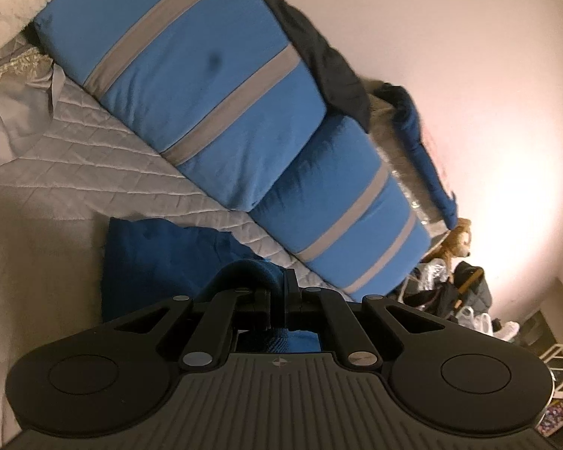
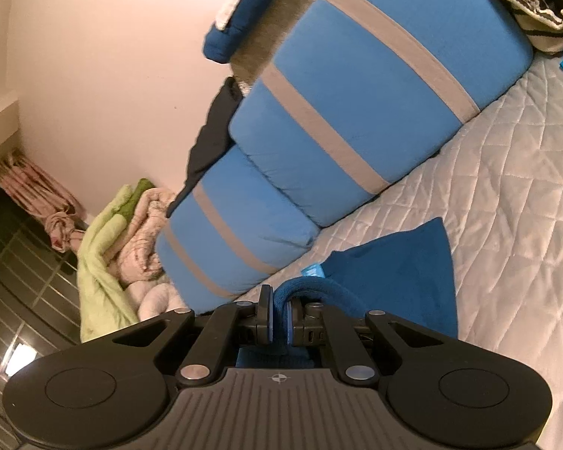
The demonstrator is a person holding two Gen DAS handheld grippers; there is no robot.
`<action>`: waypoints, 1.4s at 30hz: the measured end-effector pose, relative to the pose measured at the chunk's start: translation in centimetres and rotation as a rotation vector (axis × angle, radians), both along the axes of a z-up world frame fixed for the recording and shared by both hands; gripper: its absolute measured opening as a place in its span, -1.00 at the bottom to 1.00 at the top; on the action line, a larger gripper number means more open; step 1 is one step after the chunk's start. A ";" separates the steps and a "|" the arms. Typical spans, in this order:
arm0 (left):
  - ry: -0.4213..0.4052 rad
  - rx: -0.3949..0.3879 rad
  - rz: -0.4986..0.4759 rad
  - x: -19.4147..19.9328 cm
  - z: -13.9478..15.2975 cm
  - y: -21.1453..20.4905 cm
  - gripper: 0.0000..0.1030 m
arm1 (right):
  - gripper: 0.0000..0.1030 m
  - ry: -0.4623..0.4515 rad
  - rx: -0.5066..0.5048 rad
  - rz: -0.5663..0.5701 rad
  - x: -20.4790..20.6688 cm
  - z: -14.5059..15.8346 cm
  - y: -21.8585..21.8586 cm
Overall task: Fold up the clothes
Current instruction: 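Open both tools to release the folded hem and lift away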
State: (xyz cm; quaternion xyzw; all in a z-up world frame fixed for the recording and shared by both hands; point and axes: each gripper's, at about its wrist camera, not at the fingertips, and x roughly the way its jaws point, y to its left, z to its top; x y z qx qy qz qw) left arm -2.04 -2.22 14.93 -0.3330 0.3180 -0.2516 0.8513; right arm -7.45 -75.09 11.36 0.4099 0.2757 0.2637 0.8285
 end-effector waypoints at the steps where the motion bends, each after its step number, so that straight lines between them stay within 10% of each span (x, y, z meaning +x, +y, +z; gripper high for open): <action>1: 0.009 0.004 0.002 0.6 -0.3 -0.1 -0.89 | -0.83 0.008 -0.004 -0.004 0.6 -0.3 0.0; 23: 0.208 0.081 0.089 11.3 -9.1 -1.3 -0.85 | -0.79 0.178 -0.131 -0.041 13.6 -8.4 2.2; 25: 0.248 0.096 0.089 11.9 -10.0 -1.5 -0.73 | -0.50 0.220 -0.150 -0.035 14.4 -9.4 2.5; 27: 0.262 0.087 0.103 11.8 -10.4 -1.3 -0.42 | 0.27 0.253 -0.177 -0.049 14.6 -10.0 2.7; 31: 0.270 0.049 0.101 11.1 -10.4 -0.7 -0.11 | 0.42 0.255 -0.153 -0.028 13.5 -10.0 2.4; 42: 0.327 0.107 -0.015 8.5 -10.6 -0.9 -0.19 | 0.37 0.293 -0.153 0.060 10.2 -9.1 2.7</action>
